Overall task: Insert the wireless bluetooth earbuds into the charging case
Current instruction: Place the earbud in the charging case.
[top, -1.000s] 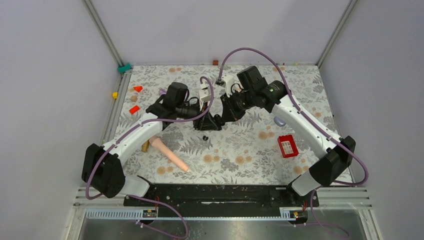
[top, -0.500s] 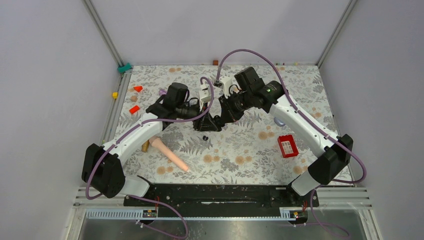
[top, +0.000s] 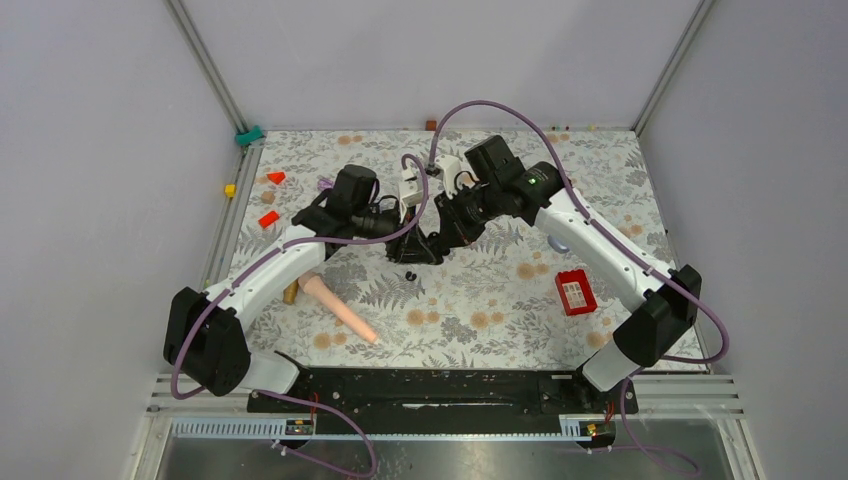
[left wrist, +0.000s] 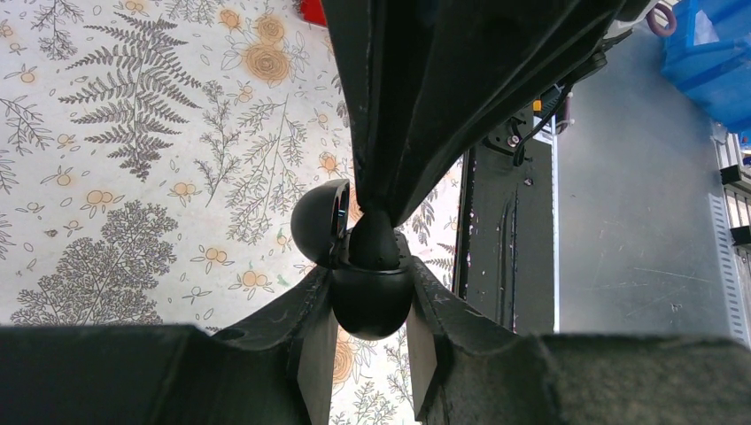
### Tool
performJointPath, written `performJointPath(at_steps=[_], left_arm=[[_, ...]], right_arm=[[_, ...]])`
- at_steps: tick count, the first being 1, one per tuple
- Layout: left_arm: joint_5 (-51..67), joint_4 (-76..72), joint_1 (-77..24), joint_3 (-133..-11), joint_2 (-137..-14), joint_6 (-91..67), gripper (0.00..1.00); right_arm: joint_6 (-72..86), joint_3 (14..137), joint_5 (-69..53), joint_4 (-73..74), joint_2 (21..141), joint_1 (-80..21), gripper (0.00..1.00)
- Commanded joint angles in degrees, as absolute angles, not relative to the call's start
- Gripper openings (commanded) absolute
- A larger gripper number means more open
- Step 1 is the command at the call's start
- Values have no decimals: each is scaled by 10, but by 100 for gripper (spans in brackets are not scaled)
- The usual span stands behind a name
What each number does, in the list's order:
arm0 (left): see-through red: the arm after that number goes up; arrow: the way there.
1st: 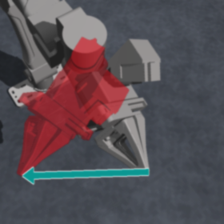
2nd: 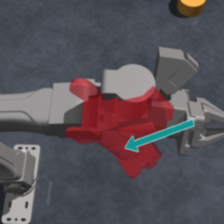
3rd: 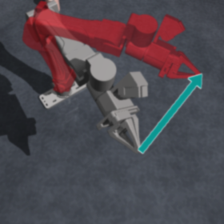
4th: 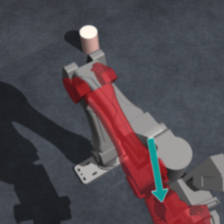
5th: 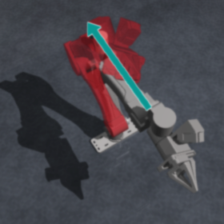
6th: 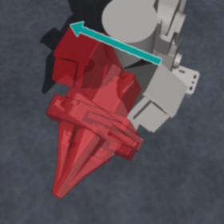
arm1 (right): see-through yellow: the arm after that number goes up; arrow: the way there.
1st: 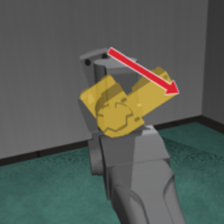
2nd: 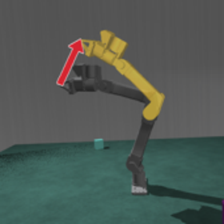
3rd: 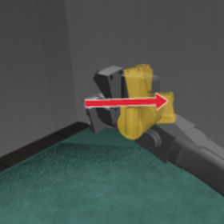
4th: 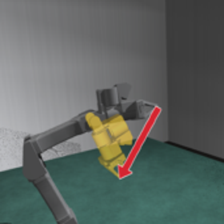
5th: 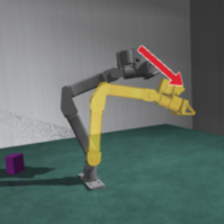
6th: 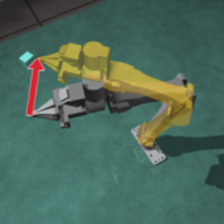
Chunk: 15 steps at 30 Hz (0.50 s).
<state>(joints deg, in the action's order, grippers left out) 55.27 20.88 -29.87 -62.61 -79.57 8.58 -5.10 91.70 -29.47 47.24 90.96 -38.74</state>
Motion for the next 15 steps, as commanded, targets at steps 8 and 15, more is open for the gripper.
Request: performJointPath(at_steps=[8,15], left_arm=[[576,203,-308,-658,-780,106,1],[577,213,-309,-661,-776,114,1]], right_arm=[[-52,946,-331,472,919,-403,8],[-75,961,-338,497,907,-403,16]])
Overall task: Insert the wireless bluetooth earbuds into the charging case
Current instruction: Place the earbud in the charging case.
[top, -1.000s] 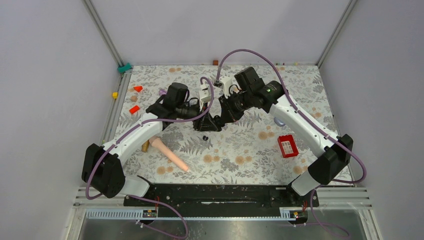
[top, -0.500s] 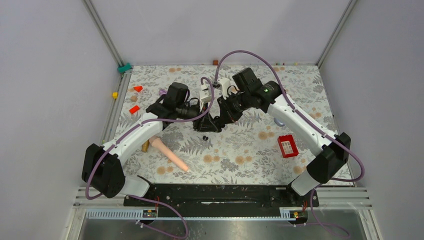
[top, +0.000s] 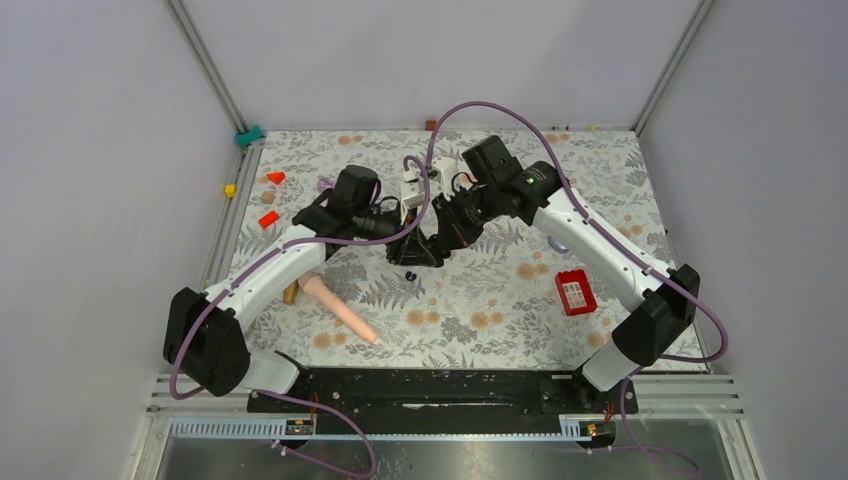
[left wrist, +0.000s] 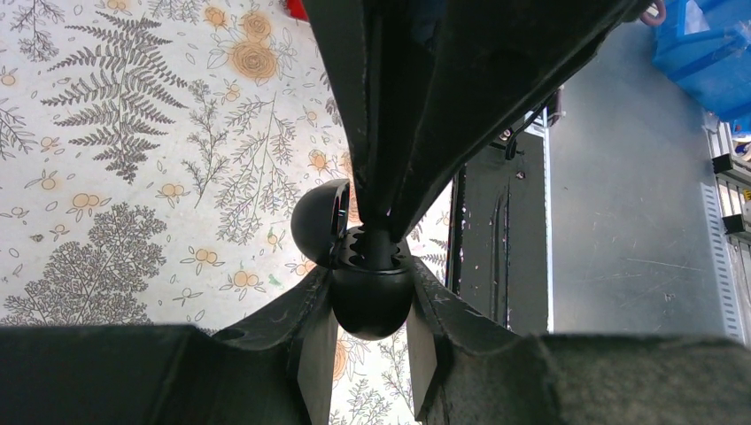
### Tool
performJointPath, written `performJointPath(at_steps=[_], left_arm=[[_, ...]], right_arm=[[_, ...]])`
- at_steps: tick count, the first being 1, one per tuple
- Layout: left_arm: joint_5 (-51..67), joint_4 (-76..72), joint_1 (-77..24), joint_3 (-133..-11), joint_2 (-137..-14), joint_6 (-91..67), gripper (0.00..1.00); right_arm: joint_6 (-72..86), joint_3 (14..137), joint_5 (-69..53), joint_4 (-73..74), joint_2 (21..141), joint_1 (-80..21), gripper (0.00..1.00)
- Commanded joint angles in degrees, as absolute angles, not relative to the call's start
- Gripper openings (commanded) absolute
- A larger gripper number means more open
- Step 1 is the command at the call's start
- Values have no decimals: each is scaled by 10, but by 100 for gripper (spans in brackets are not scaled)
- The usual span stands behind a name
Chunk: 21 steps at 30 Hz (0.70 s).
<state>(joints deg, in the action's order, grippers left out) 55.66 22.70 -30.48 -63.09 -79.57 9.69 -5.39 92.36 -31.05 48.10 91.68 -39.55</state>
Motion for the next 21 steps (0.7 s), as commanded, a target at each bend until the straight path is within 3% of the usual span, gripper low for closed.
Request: performJointPath(at_steps=[1,8,13,15,21], left_arm=[[577,212,-309,-660,-774,114,2],[581,222,-308,-665,-764,120,6],[586,240,-308,-670,-757,134,7],[593,247,-307,-673,-754,140,7],[618,264,-306,-682,-754,151,8]], right_arm=[[-83,962,-338,502,899,-403,19],[-122,957,-341,516,857,-403,44],[-144,964,-362,539,849,-403,47],[-152,962,-368,538,840,-403,44],[-135,934,-411,491,840,-403,20]])
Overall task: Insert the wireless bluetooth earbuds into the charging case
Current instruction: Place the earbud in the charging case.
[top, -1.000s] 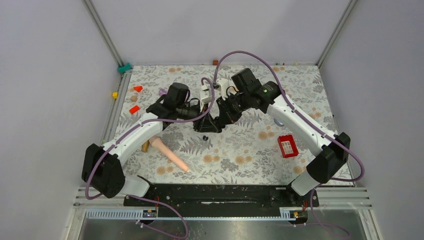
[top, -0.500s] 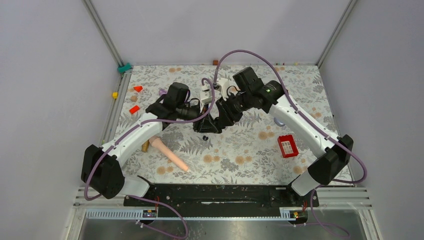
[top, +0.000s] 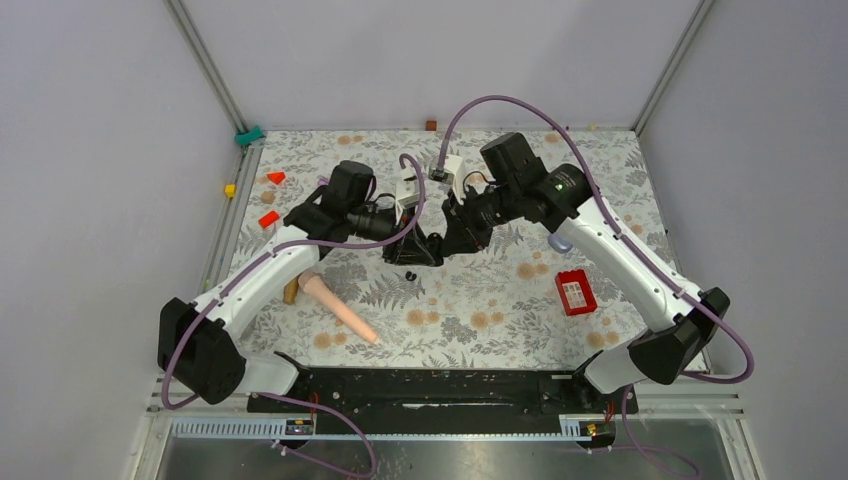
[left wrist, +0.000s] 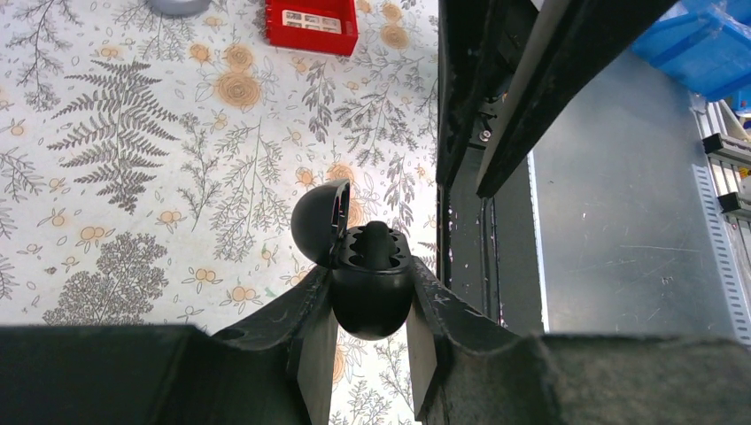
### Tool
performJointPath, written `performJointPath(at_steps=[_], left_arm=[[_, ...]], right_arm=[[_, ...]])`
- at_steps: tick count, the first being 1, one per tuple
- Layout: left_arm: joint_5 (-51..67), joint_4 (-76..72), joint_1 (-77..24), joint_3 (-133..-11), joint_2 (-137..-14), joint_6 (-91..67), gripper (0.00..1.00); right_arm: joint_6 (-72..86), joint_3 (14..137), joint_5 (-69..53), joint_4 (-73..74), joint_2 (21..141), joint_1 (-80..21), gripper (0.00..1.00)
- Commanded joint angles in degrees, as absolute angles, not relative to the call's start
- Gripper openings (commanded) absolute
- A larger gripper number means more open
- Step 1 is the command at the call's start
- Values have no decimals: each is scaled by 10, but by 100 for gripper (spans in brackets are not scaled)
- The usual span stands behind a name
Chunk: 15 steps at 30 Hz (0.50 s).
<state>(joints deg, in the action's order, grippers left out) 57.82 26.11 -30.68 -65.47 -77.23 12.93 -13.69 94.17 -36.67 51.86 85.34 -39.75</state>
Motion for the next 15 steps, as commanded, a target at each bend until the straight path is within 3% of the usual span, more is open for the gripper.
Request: performJointPath(at_steps=[1,15], left_arm=[[622,267,-306,-682,-753,153,8],[646,285,-306,-686,-753,168,9]], right_arm=[[-132,930,-417,484,841,-403,18],[-108,921,-408,452,878,-403,16]])
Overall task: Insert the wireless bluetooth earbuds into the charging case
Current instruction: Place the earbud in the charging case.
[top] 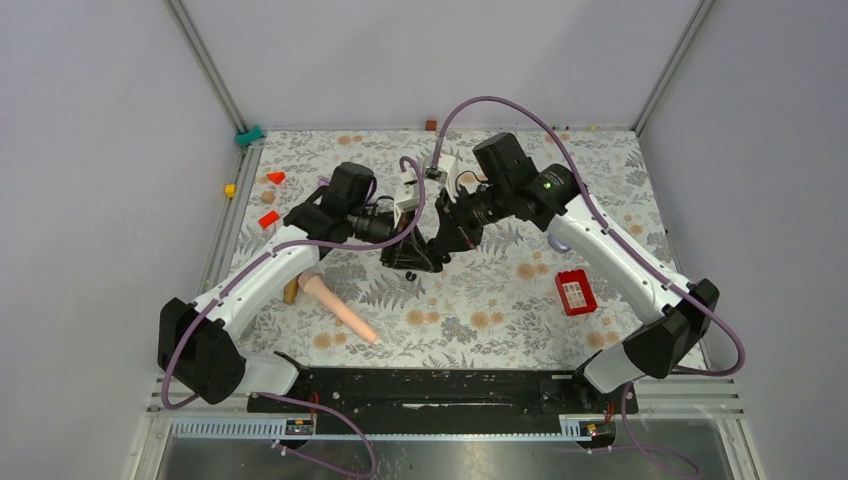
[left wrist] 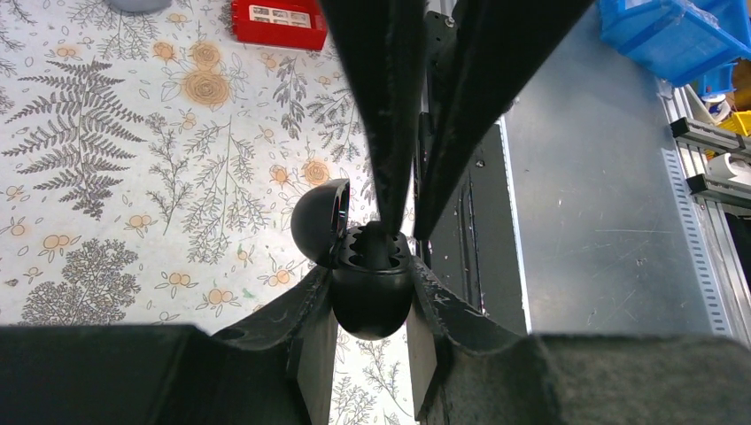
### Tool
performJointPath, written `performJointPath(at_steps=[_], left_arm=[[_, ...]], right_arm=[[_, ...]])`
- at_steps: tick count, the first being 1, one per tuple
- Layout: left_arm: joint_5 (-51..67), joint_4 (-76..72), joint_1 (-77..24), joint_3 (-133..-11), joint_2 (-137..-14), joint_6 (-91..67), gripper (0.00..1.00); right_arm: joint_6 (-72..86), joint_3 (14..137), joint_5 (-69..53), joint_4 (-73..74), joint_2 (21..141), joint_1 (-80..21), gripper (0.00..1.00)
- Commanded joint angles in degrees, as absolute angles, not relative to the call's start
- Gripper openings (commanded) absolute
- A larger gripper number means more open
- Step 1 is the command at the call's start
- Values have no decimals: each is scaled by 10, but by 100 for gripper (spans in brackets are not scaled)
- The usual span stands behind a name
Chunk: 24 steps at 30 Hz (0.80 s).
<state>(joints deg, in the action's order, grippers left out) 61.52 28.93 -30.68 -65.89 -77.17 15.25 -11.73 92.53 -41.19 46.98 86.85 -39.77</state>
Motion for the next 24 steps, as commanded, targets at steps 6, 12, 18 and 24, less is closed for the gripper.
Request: performJointPath(at_steps=[6,12,18,24], left_arm=[[648,287,-306,-687,-752,169,9],[647,289,-306,-690,-753,169,9],[645,294,-305,-693,-752,172,9],[649,295,-306,-698,-755,170,9]], right_arm=[[-111,919,-392,450,882,-403,16],[-115,921,-404,452,870,-403,16],[-129,921,-376,451,835,-403,17],[-121,912,-383,451,853,-403,17]])
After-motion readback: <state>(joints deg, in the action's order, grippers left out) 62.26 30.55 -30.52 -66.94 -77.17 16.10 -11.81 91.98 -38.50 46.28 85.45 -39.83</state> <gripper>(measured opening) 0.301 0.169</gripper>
